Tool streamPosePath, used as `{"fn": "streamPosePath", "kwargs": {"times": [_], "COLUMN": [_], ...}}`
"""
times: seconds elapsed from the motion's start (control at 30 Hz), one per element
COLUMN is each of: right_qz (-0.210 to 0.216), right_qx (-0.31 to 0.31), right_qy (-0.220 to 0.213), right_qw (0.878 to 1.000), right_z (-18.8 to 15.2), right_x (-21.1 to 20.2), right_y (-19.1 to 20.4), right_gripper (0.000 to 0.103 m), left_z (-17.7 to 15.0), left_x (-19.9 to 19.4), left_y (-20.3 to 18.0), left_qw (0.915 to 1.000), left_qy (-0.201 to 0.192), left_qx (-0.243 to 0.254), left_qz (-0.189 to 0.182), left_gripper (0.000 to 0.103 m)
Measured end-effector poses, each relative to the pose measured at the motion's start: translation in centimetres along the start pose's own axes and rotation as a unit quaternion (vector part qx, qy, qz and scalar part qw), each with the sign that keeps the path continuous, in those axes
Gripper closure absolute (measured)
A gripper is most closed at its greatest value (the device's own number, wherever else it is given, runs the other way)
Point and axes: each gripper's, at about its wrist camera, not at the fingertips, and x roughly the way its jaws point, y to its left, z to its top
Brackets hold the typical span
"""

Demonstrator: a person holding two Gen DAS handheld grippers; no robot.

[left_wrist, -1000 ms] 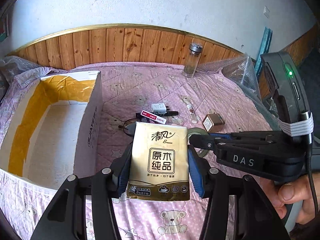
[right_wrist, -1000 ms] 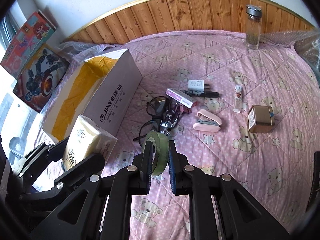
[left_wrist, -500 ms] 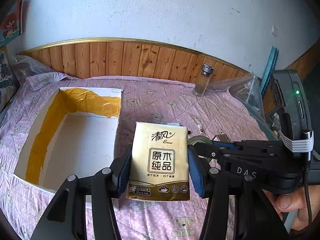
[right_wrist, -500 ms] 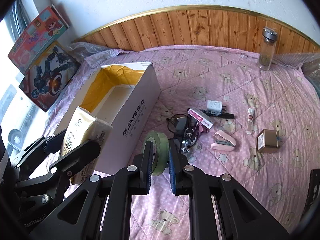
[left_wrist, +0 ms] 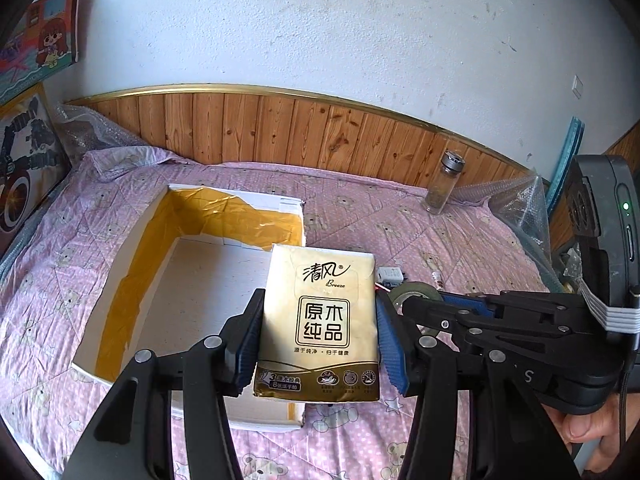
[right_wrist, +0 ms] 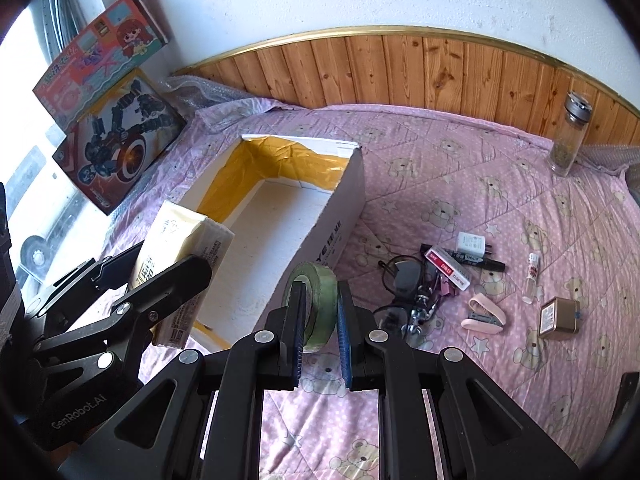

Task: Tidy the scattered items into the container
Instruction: 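Carry the tissue pack and tape roll toward the white box with both tools, then lower both items into the box and open both tools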

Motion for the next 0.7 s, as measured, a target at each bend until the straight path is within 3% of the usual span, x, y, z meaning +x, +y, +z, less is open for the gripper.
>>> {"fn": "streamPosePath", "kwargs": {"times": [0.7], "right_qz": [0.019], "right_qx": [-0.047], "right_qy": [0.020], "right_qw": [0.999], "right_z": [2.6], "right_x": [4.0], "right_y": [5.8], "right_gripper": [0.087], "left_z": [1.3], "left_x": [0.1], "left_y": [7.1], "left_qw": [0.9977], "left_qy": [0.015], "left_qx": [-0.038], "left_qz": [0.054], "left_gripper": [0.050]}}
